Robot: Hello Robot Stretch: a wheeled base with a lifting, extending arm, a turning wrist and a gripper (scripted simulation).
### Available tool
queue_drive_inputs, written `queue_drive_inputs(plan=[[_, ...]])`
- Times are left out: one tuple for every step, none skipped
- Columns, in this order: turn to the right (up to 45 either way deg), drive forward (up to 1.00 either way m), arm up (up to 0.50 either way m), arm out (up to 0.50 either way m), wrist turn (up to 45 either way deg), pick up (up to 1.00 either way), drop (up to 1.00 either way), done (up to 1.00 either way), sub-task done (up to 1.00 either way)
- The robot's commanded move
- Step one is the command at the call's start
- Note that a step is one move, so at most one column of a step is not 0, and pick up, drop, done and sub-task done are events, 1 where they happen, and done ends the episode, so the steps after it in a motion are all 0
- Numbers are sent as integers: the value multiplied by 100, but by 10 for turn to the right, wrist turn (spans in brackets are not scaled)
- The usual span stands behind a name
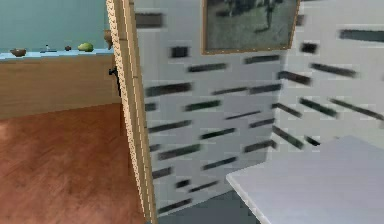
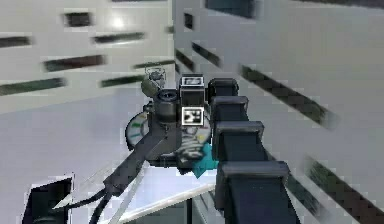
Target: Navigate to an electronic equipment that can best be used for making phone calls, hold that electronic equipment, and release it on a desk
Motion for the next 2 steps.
queue_drive_inputs(plan=[[0,0,0,-16,0,0,0,0,0],[-450,0,0,0,0,0,0,0,0]])
